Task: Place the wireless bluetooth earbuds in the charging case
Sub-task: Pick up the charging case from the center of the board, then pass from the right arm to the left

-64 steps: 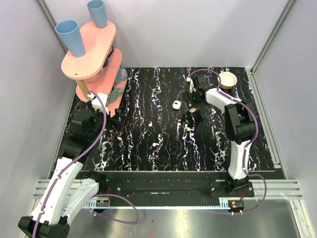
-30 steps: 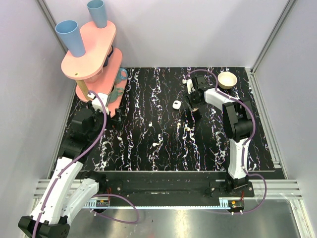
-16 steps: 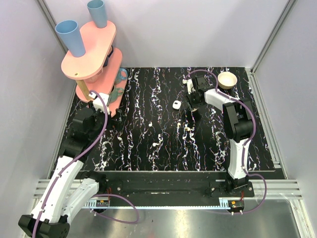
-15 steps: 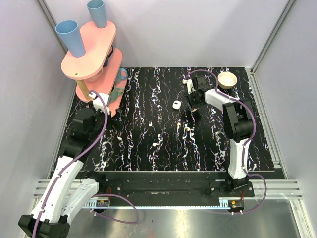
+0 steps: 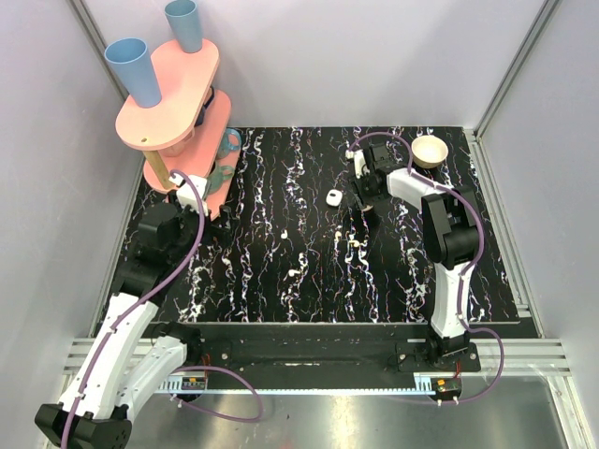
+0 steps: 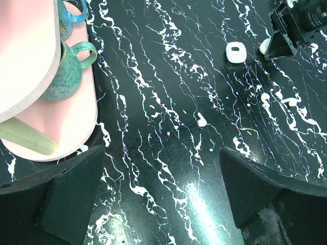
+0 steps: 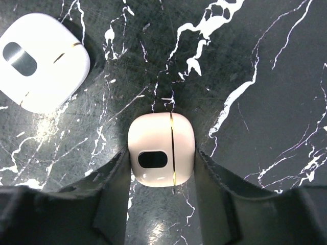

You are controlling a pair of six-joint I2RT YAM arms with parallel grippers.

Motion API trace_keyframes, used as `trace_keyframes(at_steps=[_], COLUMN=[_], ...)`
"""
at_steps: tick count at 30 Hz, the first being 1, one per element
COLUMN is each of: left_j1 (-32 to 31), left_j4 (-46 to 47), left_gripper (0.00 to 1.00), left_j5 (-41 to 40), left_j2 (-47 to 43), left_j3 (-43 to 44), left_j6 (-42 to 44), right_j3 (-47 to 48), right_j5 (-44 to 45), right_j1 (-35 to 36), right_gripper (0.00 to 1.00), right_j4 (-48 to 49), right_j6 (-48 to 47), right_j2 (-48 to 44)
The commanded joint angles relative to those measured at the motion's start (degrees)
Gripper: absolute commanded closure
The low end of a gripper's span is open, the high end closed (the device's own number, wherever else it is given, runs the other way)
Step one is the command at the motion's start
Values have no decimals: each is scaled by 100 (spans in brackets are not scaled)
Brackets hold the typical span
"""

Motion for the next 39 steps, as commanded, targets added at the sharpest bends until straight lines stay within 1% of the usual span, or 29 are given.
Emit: trace_keyframes(at_steps=[1,2,4,5,7,8,9,10,11,12,13,14,15,16,17,20,25,27,29,32,36,39], left_j1=[19,28,37,46,54,54,54,54,54,54,54,54,54,54,54,54,63,63,63,55,54,19], left_j4=[138,138,129,138,173,260,287,287,139,51,-46,-169,-205,-188,21,129,208,260,375,384,463,910], left_gripper=[1,1,1,1,1,1,1,1,1,1,1,1,1,1,1,1,1,1,1,1,1,1], left_j5=[69,77,191,244,394,420,533,665,858,1312,1569,2076,2238,2309,2475,2888,3293,3601,4039,4357,4586,4727], left_j2=[-19,-19,-10,7,51,121,183,279,532,717,902,1243,1377,1474,1475,1528,1765,1835,1923,2029,2213,2205], left_j3=[72,72,89,115,151,186,229,300,553,703,861,1089,1170,1214,1188,1319,1653,1715,1759,1707,1575,1338], left_j6=[62,62,27,10,-174,-288,-411,-639,-693,-755,-834,-843,-861,-965,-1018,-1072,-1317,-1440,-1572,-1634,-1861,-2274], right_j3=[-169,-221,-370,-519,-696,-870,-968,-1021,-1135,-1197,-1250,-1294,-1303,-1303,-1268,-1058,-1004,-1013,-1013,-1039,-1074,-1101], right_j5=[-79,-79,-228,-290,-483,-484,-501,-545,-580,-624,-624,-589,-589,-598,-546,-519,-589,-510,-335,-255,-264,-220], right_j1=[41,41,41,67,260,365,497,820,989,1190,1514,1700,1841,1965,2244,2693,3213,3380,3468,3530,3609,3662], right_gripper=[61,71,74,78,78,78,78,78,78,79,81,82,88,89,89,88,89,89,89,89,89,89], right_j4=[-161,-144,-39,49,129,190,234,261,304,357,375,349,323,279,148,-222,-345,-345,-389,-345,-275,-258], right_j6=[38,99,196,309,381,398,398,407,372,363,328,276,258,249,197,144,108,30,-85,-190,-199,-208], right_j2=[-304,-400,-602,-891,-1269,-1733,-1989,-2244,-2699,-2913,-3106,-3395,-3520,-3634,-3810,-4039,-4434,-4514,-4611,-4734,-4857,-4892])
